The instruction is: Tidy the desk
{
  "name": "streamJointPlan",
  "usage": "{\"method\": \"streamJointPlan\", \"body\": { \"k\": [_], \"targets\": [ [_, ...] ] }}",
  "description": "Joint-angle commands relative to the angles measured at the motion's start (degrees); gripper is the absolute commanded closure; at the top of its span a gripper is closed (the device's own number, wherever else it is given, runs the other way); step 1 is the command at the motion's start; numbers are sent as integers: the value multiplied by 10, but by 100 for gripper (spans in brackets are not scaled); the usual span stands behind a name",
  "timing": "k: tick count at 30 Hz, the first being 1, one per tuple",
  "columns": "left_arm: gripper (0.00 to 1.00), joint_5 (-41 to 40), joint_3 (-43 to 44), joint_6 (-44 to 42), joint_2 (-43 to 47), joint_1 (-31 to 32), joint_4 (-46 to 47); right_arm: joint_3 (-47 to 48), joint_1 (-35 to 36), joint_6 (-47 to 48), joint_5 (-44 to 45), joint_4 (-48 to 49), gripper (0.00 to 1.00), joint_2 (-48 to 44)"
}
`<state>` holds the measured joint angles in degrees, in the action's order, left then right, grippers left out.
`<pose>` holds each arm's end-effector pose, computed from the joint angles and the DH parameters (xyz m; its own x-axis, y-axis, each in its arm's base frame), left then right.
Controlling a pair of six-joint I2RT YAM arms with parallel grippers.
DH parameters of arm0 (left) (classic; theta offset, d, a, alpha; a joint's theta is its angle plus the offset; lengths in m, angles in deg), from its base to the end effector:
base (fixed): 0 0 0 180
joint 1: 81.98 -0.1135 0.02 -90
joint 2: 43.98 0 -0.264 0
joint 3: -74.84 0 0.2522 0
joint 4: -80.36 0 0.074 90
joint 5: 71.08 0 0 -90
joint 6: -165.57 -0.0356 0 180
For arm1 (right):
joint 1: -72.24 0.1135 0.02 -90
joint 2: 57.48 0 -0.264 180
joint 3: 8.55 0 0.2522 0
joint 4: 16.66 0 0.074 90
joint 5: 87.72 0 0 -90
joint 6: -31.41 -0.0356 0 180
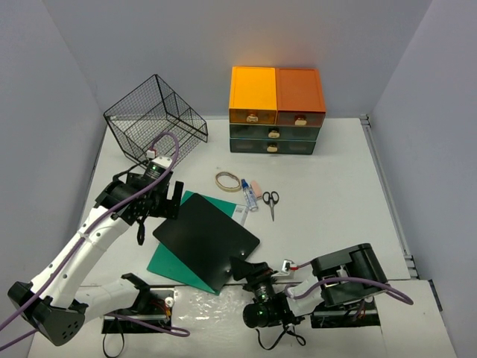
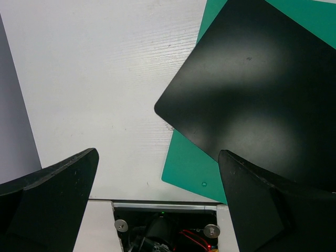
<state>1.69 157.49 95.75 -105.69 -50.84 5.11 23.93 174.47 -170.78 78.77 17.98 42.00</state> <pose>0.1710 -0.0910 0.3484 -0.7718 0.0814 -0.6306 0.0850 0.9961 0.0246 -0.0152 0.2336 0.0977 -0.4153 0.8950 -0.1629 0.0470 0.1999 0.9787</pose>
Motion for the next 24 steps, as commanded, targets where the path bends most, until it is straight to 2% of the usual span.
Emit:
{"method": "streamJointPlan", "body": {
  "k": [1,5,9,11,15,19,23,24],
  "targets": [
    [3,-21,33,-5,5,5,-5,-5,-15,-244,-151,20,12,58],
    [3,-21,33,-5,5,6,-4,51,-43,-181,-203,-95,16,6],
    [3,-19,29,-6,5,8,1,119,-74,-64,-247,-189,20,-20],
    [3,-19,30,-6,5,9,1,160,-85,-36,-251,-269,22,-23],
    [3,-19,27,-7,8,11,4,173,-87,-36,-248,-288,31,-34],
    [3,-20,22,-8,13,11,6,177,-80,-60,-247,-339,51,-48],
    [3,-19,20,-8,15,11,6,199,-77,-64,-239,-385,83,-58],
    [3,-19,20,-8,15,11,6,204,-77,-57,-235,-391,86,-61]
  ]
}}
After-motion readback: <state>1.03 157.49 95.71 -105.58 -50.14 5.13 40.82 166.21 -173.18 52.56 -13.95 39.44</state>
